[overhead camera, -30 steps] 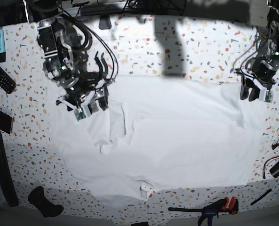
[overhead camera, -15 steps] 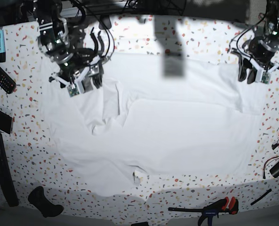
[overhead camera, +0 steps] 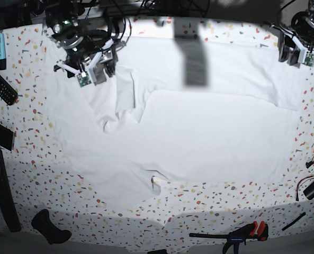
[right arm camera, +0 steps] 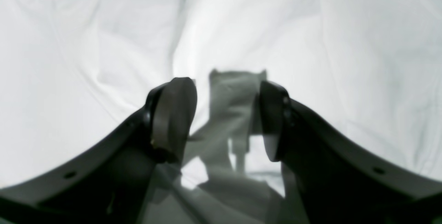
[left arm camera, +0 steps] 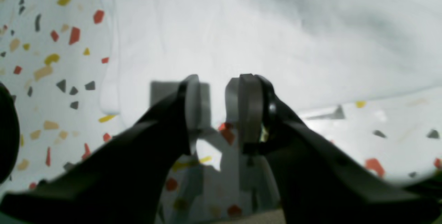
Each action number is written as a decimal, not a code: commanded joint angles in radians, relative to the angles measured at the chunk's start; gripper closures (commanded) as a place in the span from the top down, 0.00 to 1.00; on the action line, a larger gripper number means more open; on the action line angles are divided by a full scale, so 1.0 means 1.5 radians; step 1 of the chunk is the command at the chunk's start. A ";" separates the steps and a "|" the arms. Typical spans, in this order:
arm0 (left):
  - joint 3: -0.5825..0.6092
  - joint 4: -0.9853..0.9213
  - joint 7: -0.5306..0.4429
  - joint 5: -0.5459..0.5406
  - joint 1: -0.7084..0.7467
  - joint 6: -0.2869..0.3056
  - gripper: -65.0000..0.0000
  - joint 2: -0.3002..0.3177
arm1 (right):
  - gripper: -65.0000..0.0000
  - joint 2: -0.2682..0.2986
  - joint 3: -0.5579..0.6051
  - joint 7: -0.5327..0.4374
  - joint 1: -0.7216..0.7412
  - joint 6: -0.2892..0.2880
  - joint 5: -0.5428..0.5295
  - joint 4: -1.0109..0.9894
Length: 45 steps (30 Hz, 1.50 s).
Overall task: Fold the T-shirt properly
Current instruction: 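Release the shirt and raise both grippers back toward the collar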
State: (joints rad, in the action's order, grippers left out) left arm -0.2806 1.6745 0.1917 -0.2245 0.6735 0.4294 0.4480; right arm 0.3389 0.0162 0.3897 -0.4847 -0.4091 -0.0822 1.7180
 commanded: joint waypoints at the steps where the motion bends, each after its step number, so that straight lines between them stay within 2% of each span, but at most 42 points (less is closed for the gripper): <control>1: -0.006 0.017 -0.009 -0.007 0.009 0.001 0.29 0.007 | 0.50 0.007 -0.015 0.040 -0.012 -0.002 0.020 0.001; 4: -0.006 0.036 0.017 -0.032 0.017 0.001 0.29 -0.003 | 0.50 0.007 -0.049 0.040 -0.016 -0.002 0.020 0.002; 8: -0.006 0.060 0.012 -0.032 -0.008 0.001 0.29 -0.021 | 0.50 0.007 -0.084 0.040 -0.015 -0.001 0.012 0.004; 15: -0.006 0.064 0.060 -0.063 -0.062 0.001 0.29 -0.024 | 0.50 0.007 -0.095 0.052 -0.022 -0.002 0.015 0.007; 18: -0.006 0.064 0.059 -0.063 -0.061 0.001 0.29 -0.032 | 0.50 0.007 -0.095 0.050 -0.022 -0.002 0.015 0.007; 21: -0.005 0.057 0.028 -0.060 -0.064 0.003 0.29 -0.068 | 0.50 0.007 -0.095 0.050 -0.022 -0.002 0.014 0.007; 25: -0.005 0.045 0.011 0.007 -0.094 0.002 0.29 -0.127 | 0.50 0.007 -0.095 0.050 -0.022 -0.002 0.012 0.007; 27: -0.005 0.034 0.012 0.049 -0.120 -0.035 0.29 -0.150 | 0.50 0.007 -0.095 0.050 -0.022 -0.002 0.012 0.007; 29: -0.005 0.021 0.039 0.059 -0.141 -0.063 0.29 -0.169 | 0.50 0.007 -0.095 0.050 -0.023 -0.002 0.012 0.007; 31: -0.005 0.009 0.088 0.063 -0.150 -0.062 0.29 -0.182 | 0.50 0.007 -0.095 0.050 -0.022 -0.002 0.012 0.007; 33: -0.005 -0.006 0.108 0.063 -0.145 -0.062 0.29 -0.188 | 0.50 0.007 -0.095 0.053 -0.022 -0.002 0.012 0.007; 37: -0.005 -0.022 0.098 0.086 -0.107 -0.062 0.28 -0.188 | 0.50 0.007 -0.095 0.083 -0.023 -0.002 -0.026 0.018; 41: -0.005 -0.021 0.066 0.144 -0.060 -0.062 0.28 -0.187 | 0.50 0.007 -0.095 0.092 -0.023 -0.003 -0.038 0.038; 45: -0.005 -0.021 0.022 0.150 -0.039 -0.062 0.28 -0.187 | 0.50 0.007 -0.095 0.121 -0.023 -0.002 -0.038 0.052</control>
State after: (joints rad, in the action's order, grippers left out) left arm -0.2855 1.6432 0.1703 -0.0296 0.6010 0.3439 0.1608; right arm 0.3408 -0.1204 0.5430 -0.5076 -0.4168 -0.1566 1.7882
